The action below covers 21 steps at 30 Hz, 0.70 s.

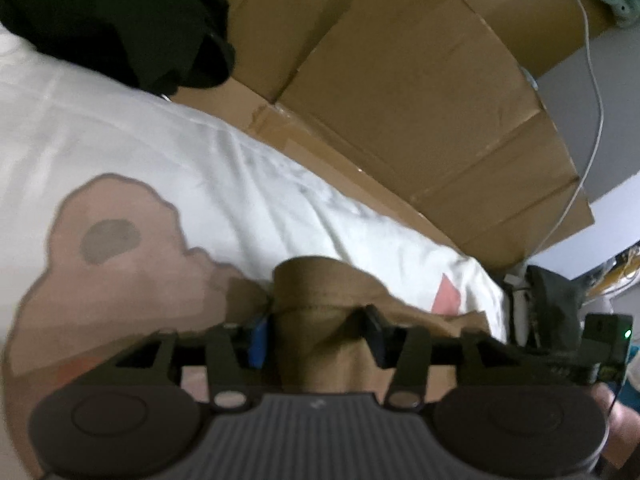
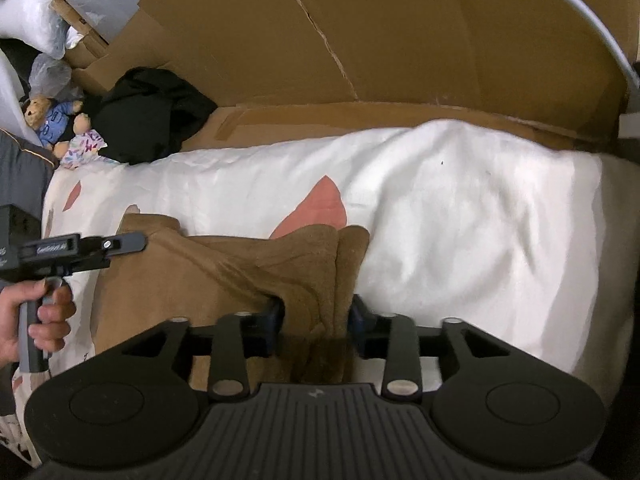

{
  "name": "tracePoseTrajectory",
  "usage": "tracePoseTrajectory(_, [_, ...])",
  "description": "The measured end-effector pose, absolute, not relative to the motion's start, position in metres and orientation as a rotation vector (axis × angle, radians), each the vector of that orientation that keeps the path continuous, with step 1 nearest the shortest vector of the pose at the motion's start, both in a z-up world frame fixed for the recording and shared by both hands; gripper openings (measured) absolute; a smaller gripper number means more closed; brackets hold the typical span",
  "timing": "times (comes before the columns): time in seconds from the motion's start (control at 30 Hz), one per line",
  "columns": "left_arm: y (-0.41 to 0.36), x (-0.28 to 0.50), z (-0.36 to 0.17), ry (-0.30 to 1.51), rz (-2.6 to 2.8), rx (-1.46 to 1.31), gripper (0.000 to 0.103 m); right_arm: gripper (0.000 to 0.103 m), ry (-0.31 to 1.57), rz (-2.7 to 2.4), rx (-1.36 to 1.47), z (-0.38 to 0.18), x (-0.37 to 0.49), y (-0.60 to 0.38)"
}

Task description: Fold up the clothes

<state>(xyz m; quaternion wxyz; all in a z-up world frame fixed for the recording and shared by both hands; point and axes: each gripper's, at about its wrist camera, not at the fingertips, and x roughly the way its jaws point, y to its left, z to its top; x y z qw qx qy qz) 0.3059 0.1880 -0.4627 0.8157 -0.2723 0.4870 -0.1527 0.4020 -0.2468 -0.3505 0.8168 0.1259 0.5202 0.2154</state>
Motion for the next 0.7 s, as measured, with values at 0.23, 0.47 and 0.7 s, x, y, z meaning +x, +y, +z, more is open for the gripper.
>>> tracePoseTrajectory(0.23, [0.2, 0.267, -0.446, 1.07, -0.272, -0.544, 0.061, 0.068, 1.118, 0.448, 0.209, -0.333, 0.384, -0.243])
tracePoseTrajectory(0.47, [0.198, 0.234, -0.426, 1.068, -0.247, -0.512, 0.061, 0.068, 1.15, 0.455, 0.163, -0.328, 0.361, -0.238])
tracePoseTrajectory(0.7, [0.18, 0.203, -0.418, 1.126, -0.29, -0.435, 0.061, 0.067, 1.203, 0.459, 0.081, -0.328, 0.327, -0.234])
